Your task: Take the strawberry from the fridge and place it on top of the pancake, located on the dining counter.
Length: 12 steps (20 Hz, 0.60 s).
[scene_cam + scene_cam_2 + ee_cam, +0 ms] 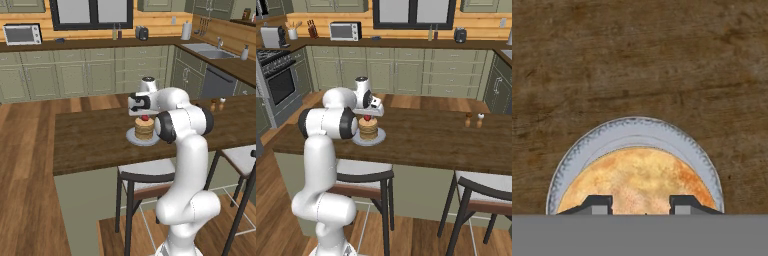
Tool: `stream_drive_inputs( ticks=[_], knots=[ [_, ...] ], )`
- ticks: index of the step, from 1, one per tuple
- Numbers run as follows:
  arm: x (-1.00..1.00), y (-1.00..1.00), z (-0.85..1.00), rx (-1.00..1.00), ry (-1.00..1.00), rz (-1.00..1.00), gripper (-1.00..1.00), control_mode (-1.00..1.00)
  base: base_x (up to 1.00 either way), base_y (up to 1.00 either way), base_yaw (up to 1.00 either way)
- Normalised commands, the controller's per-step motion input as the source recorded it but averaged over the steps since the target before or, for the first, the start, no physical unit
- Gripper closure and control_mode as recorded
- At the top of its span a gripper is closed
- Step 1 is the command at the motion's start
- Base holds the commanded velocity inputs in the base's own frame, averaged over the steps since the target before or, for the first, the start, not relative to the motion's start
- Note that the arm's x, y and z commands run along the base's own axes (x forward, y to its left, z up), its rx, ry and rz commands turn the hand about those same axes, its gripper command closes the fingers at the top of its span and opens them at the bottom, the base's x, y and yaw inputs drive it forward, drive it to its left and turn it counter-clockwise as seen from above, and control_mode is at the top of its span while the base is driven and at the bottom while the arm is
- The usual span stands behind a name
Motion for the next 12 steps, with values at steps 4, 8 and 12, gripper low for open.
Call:
stream_drive_inputs(
  ticks=[4,8,12],
  knots=[
    [0.0,0.0,0.0,0.0,0.0,0.0,-1.0,-1.0,0.0,0.0,0.0],
    [0.0,0.0,0.0,0.0,0.0,0.0,-1.0,-1.0,0.0,0.0,0.0],
    [0.01,0.0,0.08,0.0,0.0,0.01,-1.0,-1.0,0.0,0.0,0.0]
  ],
)
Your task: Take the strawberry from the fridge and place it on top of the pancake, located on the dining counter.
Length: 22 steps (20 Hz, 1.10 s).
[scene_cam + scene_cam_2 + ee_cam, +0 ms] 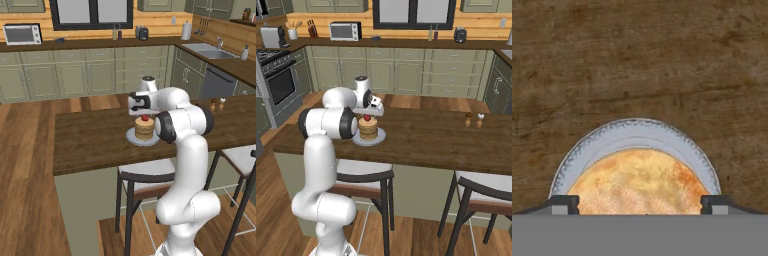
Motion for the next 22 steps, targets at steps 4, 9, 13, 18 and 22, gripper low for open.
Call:
stream_drive_inputs(
  ticks=[4,9,13,18,22],
  knots=[
    [-0.02,0.0,0.43,-0.04,-0.01,0.0,-1.0,-1.0,0.0,0.0,0.0],
    [-0.55,0.09,0.64,-0.07,-0.02,0.0,-1.0,-1.0,0.0,0.0,0.0],
    [-1.0,0.43,0.48,-0.01,-0.01,0.0,-1.0,-1.0,0.0,0.0,0.0],
    [-1.0,0.74,0.15,0.0,0.0,0.0,-1.0,-1.0,0.0,0.0,0.0],
    [-1.0,0.73,0.01,0.0,0.0,0.0,-1.0,-1.0,0.0,0.0,0.0]
  ],
)
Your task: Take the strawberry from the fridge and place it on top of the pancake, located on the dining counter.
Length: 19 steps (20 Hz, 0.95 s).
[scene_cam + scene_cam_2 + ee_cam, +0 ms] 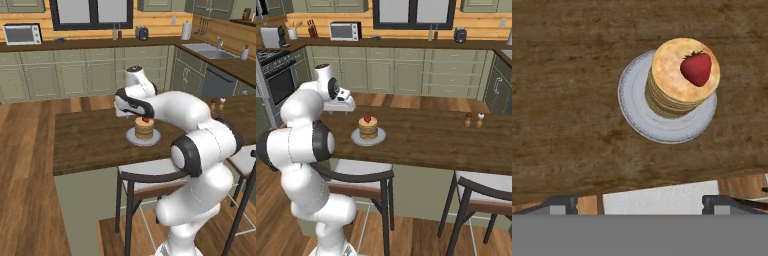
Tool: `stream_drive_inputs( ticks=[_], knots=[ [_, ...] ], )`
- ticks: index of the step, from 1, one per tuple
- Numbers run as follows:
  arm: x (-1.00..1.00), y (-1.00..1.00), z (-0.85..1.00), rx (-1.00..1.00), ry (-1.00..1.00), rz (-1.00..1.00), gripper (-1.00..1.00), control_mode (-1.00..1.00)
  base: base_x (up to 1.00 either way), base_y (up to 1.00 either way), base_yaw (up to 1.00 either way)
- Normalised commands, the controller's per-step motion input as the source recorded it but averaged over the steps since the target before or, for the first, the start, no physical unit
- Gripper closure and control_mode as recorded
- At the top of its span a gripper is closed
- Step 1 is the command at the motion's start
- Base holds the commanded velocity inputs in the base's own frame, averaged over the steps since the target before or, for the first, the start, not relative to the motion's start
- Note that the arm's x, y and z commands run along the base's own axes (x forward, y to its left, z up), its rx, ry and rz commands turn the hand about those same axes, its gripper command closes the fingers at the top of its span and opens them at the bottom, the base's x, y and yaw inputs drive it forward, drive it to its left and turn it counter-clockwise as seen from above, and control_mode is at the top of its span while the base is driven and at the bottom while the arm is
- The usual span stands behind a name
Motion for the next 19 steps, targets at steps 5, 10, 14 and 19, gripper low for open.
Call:
stream_drive_inputs(
  ticks=[5,10,14,19],
  knots=[
    [-1.0,0.59,0.0,-0.01,-0.02,0.0,-1.0,-1.0,0.0,0.0,0.0],
    [-1.0,0.47,0.07,-0.04,-0.02,0.0,-1.0,-1.0,0.0,0.0,0.0],
    [-1.0,0.26,0.31,-0.05,-0.02,0.0,-1.0,-1.0,0.0,0.0,0.0],
    [-0.93,0.11,0.08,-0.06,-0.02,0.0,-1.0,-1.0,0.0,0.0,0.0]
  ],
)
